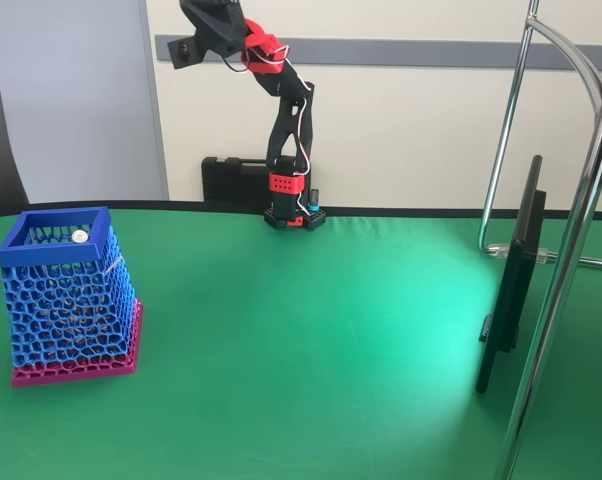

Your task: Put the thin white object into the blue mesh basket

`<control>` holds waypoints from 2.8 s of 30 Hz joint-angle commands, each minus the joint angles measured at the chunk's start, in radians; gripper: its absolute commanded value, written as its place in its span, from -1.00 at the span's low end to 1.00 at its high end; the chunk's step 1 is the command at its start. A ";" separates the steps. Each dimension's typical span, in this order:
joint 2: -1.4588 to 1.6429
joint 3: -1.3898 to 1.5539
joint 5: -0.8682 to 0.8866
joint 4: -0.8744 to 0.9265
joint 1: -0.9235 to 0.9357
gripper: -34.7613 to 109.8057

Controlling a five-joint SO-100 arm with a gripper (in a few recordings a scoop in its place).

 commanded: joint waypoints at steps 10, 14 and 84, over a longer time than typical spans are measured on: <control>0.471 0.558 -0.276 -0.080 -0.132 -0.51; 0.623 0.764 -0.354 -0.089 -0.198 -0.51; 1.339 1.687 -0.390 0.650 -0.371 -0.51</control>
